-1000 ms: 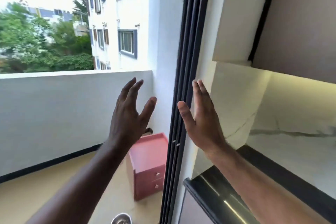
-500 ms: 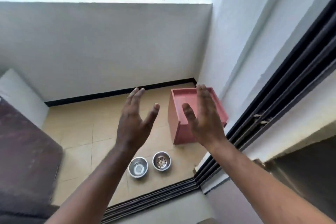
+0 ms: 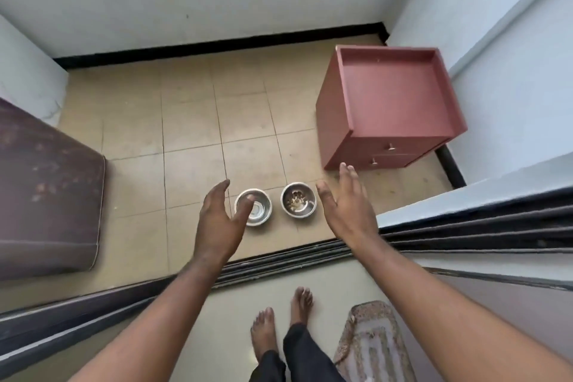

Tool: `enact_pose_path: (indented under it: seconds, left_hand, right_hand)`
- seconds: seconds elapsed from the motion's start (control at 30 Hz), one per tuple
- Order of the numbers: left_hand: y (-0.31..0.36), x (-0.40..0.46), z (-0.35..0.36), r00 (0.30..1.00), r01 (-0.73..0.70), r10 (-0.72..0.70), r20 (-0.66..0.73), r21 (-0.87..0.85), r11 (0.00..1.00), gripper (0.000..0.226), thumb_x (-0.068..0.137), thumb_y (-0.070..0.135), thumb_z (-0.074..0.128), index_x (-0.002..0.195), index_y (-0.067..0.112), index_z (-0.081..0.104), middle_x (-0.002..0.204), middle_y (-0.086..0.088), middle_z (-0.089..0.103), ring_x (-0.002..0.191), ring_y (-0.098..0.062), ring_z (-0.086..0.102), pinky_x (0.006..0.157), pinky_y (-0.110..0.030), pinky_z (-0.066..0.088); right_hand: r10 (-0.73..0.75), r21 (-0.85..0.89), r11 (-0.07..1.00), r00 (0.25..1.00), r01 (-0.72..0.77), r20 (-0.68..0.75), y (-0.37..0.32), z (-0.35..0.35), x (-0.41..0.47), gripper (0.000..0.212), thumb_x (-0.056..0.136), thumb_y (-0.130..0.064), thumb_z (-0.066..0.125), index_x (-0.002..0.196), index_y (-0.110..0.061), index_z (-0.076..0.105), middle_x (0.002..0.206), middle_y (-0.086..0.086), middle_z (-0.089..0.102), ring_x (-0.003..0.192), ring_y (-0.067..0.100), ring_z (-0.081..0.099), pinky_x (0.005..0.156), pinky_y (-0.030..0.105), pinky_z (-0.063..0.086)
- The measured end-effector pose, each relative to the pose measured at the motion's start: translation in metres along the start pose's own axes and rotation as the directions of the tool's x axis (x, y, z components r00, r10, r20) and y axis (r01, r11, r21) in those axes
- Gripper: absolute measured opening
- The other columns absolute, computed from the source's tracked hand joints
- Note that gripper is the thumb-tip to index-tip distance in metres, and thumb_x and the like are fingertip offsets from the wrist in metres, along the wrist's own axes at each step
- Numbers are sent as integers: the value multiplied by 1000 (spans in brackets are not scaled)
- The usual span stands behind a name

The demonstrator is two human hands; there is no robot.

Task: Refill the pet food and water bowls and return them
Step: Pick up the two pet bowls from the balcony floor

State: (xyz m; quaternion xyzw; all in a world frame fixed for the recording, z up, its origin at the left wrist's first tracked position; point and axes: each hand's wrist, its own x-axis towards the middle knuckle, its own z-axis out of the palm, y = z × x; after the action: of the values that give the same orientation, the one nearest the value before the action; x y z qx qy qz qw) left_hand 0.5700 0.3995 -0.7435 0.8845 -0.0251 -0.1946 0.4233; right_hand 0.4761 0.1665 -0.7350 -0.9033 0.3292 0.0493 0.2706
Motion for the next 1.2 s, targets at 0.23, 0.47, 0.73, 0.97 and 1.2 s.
enact_pose_path:
  seconds: [0.23,0.47,0.73,0.97,1.2]
  left_hand:
    - [-139,94,117,975,221,-222,29,38,975,71,93,54,63,152,20,42,154,-4,46,140,-22,47,117,-46,39]
    - [-252,172,231,930,366,-368,30,56,929,73,92,48,66,152,15,41,156,-13,44,142,-29,45,118,-44,37]
    - [-343,230,290,859,513,-512,-35,51,857,73,95,37,66,155,12,33,157,-19,39,142,-38,42,115,-44,36]
    - [-385,271,305,779,625,-625,-54,-12,780,74,98,23,55,160,24,15,150,-19,46,123,-42,57,79,-41,51]
    - [-407,296,314,814,580,-580,-3,-35,814,70,83,2,45,143,37,35,122,-8,59,102,-43,65,72,-59,63]
  right_hand:
    - [142,-22,990,975,-141,172,84,178,88,76,105,-58,37,162,-11,20,169,13,23,155,29,21,122,42,25]
    - [343,-19,936,901,-351,265,175,314,154,81,103,-63,34,163,-12,17,170,12,23,151,36,29,118,49,33]
    - [584,94,770,757,-631,294,229,410,216,81,103,-62,38,162,-10,18,164,18,32,139,43,47,108,47,43]
    - [727,328,496,591,-804,349,242,458,248,68,101,-53,53,150,-13,30,130,15,63,103,37,70,90,50,60]
    - [722,482,411,599,-774,346,252,472,270,62,101,11,42,156,-16,29,151,13,49,66,16,59,82,44,65]
